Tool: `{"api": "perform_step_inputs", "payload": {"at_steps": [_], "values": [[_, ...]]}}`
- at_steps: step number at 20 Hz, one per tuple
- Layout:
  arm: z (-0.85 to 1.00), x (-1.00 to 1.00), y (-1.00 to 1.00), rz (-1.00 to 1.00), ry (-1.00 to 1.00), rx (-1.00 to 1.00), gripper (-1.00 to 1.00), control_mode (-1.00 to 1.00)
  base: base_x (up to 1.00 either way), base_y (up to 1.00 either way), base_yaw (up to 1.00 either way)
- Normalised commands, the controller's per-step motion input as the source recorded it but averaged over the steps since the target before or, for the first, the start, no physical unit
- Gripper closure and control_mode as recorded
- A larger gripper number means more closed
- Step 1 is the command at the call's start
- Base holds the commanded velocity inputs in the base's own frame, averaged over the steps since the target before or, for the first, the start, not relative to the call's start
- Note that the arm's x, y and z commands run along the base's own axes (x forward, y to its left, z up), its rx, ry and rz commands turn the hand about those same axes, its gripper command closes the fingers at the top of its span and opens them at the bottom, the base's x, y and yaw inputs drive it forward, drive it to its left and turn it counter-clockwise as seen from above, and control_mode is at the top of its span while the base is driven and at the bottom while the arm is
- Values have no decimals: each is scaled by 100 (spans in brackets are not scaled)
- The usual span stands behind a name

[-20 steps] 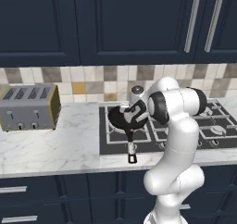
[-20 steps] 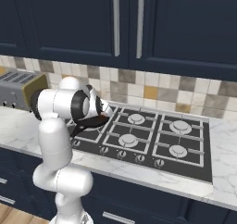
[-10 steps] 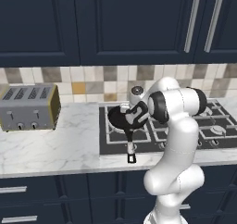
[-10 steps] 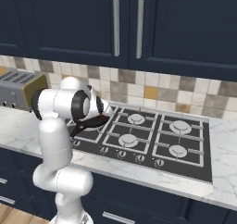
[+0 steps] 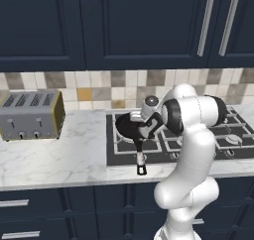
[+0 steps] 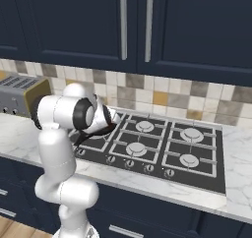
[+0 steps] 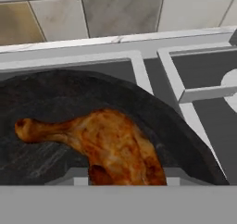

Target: Take the chicken drumsticks from the pan and place one on each plate on the dining counter.

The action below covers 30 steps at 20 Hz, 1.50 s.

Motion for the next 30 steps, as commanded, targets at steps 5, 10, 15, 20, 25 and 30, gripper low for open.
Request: {"api": "perform_step_inputs", "payload": {"at_steps": [5, 10, 15, 20, 25, 30], "values": [[40, -62, 0, 5, -22, 3, 100, -100, 0, 0, 0], [62, -53, 3, 0, -1, 0, 100, -100, 0, 0, 0], [65, -58, 0, 0, 1, 0, 100, -100, 0, 0, 0], [81, -36, 6, 0, 13, -2, 100, -100, 0, 0, 0], [96, -23, 2, 0, 24, 0, 100, -100, 0, 0, 0], [97, -21, 0, 2, 33, -1, 100, -100, 0, 0, 0]]}}
